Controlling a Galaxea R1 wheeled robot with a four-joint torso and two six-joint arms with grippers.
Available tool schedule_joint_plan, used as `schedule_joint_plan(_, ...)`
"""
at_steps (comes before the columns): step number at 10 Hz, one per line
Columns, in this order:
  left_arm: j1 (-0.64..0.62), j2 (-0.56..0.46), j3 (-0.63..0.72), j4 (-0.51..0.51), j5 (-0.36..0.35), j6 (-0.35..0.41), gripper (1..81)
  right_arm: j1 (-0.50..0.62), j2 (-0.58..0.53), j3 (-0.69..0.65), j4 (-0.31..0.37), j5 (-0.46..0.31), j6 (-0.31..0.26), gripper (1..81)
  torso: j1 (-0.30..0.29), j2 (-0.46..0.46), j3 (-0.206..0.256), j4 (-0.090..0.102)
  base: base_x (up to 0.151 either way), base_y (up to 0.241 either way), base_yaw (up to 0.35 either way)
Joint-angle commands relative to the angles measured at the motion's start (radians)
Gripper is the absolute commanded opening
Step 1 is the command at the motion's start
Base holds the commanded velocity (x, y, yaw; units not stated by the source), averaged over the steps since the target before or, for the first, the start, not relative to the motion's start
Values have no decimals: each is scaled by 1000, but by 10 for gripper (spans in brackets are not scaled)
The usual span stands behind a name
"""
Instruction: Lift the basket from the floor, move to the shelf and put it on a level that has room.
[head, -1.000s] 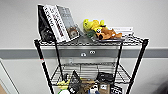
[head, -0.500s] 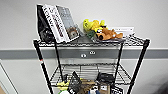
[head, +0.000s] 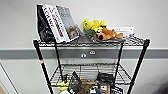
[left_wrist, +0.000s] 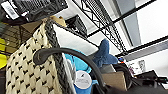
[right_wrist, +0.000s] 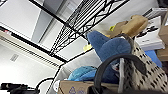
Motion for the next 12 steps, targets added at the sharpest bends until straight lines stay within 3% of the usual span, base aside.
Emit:
schedule_joint_plan(1,-185,-67,178,65,-33,-1,10,198,-59,171,6,72,7,10,0,0,0,0,0,0,0)
schedule_joint_plan(8,-334,-156,318,51,-22,-17,10,313,-129,282,17,61,42,10,0,0,0,0,0,0,0)
schedule_joint_plan(12,-426,-184,351,43,-4,-64,10,385,-149,320,64,55,42,10,0,0,0,0,0,0,0)
